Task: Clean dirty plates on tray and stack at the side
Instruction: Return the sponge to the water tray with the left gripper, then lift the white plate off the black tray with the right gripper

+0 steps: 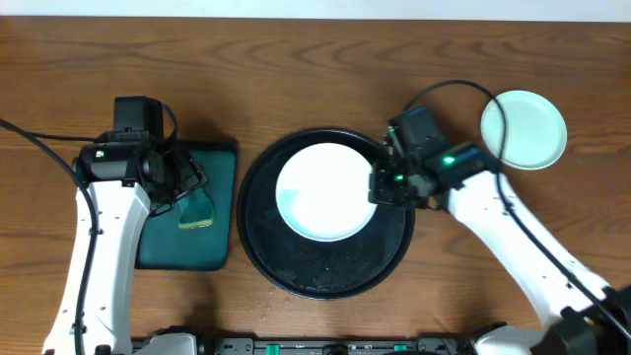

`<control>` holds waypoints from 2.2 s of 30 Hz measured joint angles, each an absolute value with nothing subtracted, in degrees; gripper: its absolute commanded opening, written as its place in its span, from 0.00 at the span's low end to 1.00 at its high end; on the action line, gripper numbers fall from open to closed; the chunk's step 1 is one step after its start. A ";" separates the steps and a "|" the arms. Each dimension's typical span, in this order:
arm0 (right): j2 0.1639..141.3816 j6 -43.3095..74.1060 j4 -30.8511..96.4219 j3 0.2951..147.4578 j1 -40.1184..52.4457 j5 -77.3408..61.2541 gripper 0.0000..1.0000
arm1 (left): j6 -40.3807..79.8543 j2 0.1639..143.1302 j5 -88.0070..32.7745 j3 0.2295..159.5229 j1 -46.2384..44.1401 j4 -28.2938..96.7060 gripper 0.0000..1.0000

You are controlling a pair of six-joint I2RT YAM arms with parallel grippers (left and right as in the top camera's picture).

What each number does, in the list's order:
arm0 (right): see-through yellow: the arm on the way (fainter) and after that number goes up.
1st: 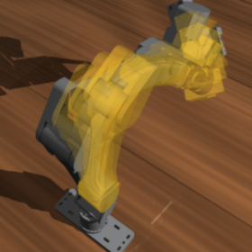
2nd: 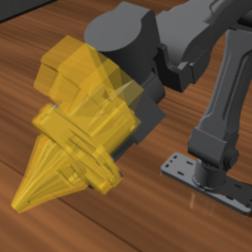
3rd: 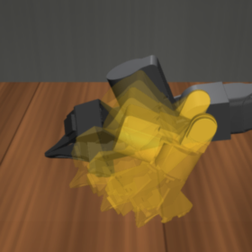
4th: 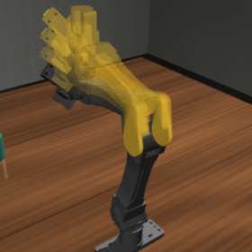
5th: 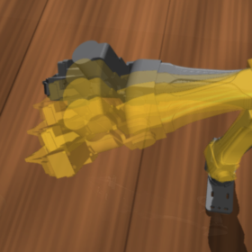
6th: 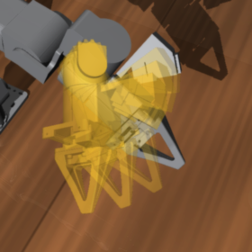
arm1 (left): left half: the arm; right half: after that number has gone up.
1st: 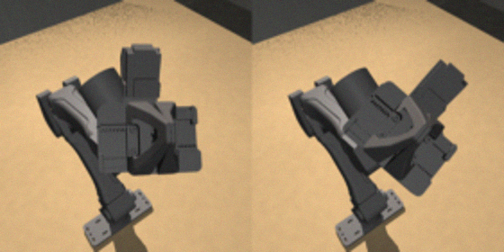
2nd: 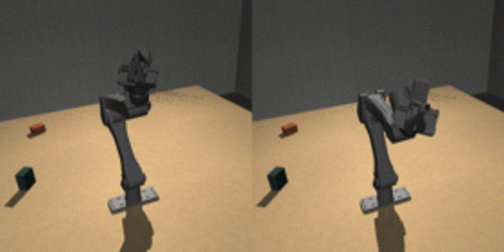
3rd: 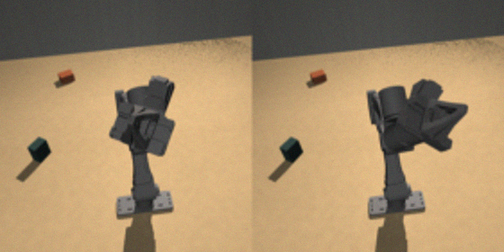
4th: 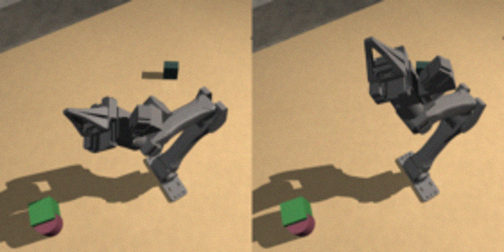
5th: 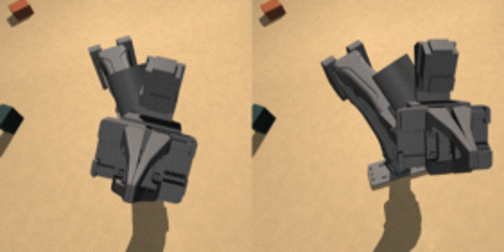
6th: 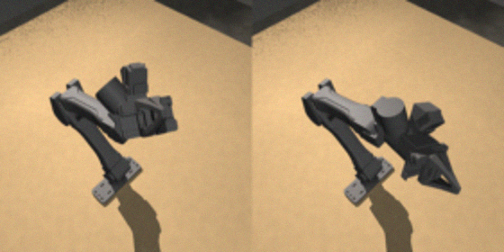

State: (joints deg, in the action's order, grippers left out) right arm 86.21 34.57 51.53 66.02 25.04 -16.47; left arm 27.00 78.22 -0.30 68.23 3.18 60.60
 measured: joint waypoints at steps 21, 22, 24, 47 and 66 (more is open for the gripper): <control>85.17 25.36 43.22 55.05 18.59 -31.24 0.01 | 27.00 78.22 -1.19 68.23 3.18 60.36 0.80; 85.17 25.15 41.93 54.98 18.59 -27.55 0.01 | 27.00 78.22 -1.17 68.23 3.16 60.36 0.80; 85.17 24.36 39.33 54.98 18.59 -21.93 0.01 | 27.00 78.22 -1.17 68.23 3.18 60.20 0.80; 79.42 19.18 45.91 61.14 29.47 3.46 0.02 | 26.74 78.22 -0.40 68.23 7.75 57.78 0.81; 103.20 24.62 52.31 89.10 29.76 -21.12 0.02 | 27.22 78.22 -3.11 68.23 29.52 58.43 0.81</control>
